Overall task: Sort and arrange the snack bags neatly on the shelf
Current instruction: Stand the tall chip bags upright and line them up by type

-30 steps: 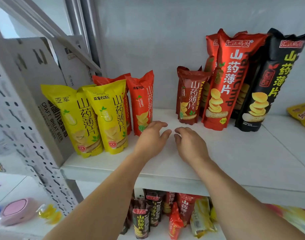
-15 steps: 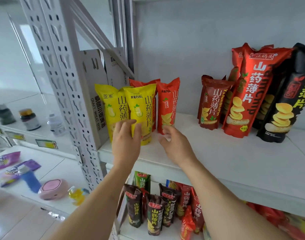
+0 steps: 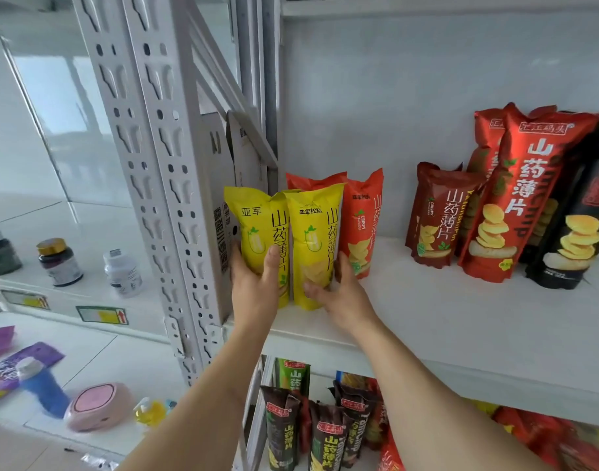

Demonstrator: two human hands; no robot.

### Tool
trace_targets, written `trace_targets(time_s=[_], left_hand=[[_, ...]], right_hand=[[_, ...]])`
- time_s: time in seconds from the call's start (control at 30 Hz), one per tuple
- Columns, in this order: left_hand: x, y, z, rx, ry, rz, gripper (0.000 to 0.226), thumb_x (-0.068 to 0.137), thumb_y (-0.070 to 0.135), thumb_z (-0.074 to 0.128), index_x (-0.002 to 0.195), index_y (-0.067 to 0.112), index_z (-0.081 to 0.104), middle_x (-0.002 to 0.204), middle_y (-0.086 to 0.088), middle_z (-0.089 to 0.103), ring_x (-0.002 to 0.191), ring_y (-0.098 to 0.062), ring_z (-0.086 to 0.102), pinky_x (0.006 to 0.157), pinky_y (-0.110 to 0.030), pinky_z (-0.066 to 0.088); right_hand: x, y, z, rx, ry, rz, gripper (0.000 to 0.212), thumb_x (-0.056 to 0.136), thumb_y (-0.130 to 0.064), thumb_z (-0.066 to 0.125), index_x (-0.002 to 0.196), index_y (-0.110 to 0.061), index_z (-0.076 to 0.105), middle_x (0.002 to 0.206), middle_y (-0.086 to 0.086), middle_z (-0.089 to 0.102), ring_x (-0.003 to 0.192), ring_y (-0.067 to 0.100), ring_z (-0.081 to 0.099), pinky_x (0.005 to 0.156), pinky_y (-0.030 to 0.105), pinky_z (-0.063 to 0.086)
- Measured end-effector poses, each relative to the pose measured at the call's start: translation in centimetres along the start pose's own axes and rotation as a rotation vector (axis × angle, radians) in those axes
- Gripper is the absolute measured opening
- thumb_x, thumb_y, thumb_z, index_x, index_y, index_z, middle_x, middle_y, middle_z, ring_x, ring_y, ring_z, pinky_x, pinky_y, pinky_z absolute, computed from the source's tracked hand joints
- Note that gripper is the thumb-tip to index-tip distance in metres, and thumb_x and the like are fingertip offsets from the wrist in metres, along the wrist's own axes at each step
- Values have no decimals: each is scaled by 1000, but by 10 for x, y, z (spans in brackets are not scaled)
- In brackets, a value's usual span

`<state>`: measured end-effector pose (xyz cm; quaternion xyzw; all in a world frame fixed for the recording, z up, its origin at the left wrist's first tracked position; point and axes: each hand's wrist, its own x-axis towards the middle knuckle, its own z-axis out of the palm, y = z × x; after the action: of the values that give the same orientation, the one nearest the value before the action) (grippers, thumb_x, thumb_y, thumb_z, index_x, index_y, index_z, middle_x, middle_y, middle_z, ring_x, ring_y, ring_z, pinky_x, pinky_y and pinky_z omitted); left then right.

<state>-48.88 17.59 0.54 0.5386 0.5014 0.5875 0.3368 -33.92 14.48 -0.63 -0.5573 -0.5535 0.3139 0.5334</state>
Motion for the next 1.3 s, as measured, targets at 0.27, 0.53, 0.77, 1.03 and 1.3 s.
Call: trace_targets(time_s=[0.27,0.53,0.77,1.03,1.3], left_hand=[[13,-2,-10,-145,-140,-23,58,93,56,54,144,31,40,128,13,56,124,-12,50,100,-27,34],[-15,10,32,-271,-208,31,38,93,48,60,128,35,52,111,25,65,104,11,59,81,-15,45],[-50,30,117,-345,-395,44,45,91,53,57,133,45,43,118,33,57,107,17,55,91,-17,44],[-67,44,193,-250,-448,68,30,86,61,56,115,59,47,114,10,67,108,-19,66,89,-43,55],[-66,26,199,-260,-422,-22,105,61,102,33,151,48,23,157,-11,37,140,-34,41,113,-55,37]], right_hand=[[13,20,9,-79,98,-27,86,58,-57,86,134,-46,48,132,-9,60,120,11,59,100,43,52],[-27,17,-56,-110,154,61,82,75,-21,85,139,-20,34,113,-17,56,104,9,58,83,20,47],[-69,28,-157,-125,236,113,84,72,-15,87,138,-18,35,112,-23,53,99,-8,54,75,13,46],[-73,38,-192,-105,208,87,83,70,-14,87,130,-32,34,111,-27,53,90,-22,55,67,1,44],[-63,45,-192,-99,218,54,84,68,-22,89,127,-42,33,111,-32,53,97,-18,54,72,4,46]])
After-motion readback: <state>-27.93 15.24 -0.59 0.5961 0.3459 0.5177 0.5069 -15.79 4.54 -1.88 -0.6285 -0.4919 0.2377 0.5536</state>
